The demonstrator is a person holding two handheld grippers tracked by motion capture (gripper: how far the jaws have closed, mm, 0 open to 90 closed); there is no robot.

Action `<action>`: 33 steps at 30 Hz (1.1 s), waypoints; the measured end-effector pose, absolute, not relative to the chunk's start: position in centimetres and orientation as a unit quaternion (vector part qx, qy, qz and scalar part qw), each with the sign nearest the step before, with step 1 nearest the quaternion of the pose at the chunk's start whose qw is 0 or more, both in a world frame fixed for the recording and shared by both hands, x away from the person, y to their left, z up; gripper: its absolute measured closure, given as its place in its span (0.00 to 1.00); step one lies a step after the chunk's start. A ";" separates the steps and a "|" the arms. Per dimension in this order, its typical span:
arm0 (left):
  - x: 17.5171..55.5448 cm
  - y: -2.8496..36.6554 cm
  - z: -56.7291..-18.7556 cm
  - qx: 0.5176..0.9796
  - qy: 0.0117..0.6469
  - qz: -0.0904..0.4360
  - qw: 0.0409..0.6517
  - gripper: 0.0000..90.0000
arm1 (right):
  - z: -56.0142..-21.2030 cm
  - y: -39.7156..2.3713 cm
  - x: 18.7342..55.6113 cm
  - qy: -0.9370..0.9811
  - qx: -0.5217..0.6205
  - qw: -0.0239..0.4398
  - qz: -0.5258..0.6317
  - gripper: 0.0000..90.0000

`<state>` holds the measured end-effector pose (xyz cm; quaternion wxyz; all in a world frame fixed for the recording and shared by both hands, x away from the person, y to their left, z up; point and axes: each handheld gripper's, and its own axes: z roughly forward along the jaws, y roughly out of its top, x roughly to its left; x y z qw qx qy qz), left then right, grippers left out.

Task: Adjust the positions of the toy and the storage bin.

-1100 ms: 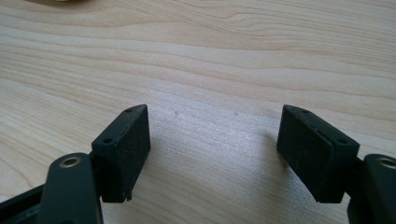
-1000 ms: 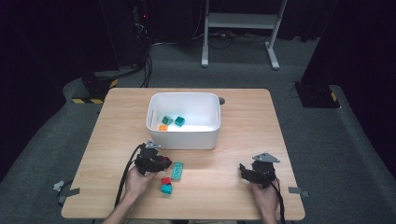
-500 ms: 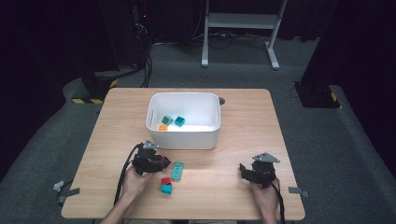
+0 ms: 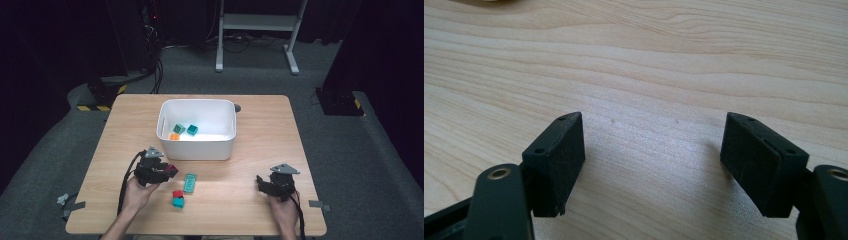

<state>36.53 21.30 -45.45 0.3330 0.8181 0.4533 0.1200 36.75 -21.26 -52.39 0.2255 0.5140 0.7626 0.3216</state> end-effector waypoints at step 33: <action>38.0 23.5 -36.2 0.802 0.432 0.136 0.390 0.61 | -52.4 -21.3 36.8 0.762 0.514 0.225 0.322 0.29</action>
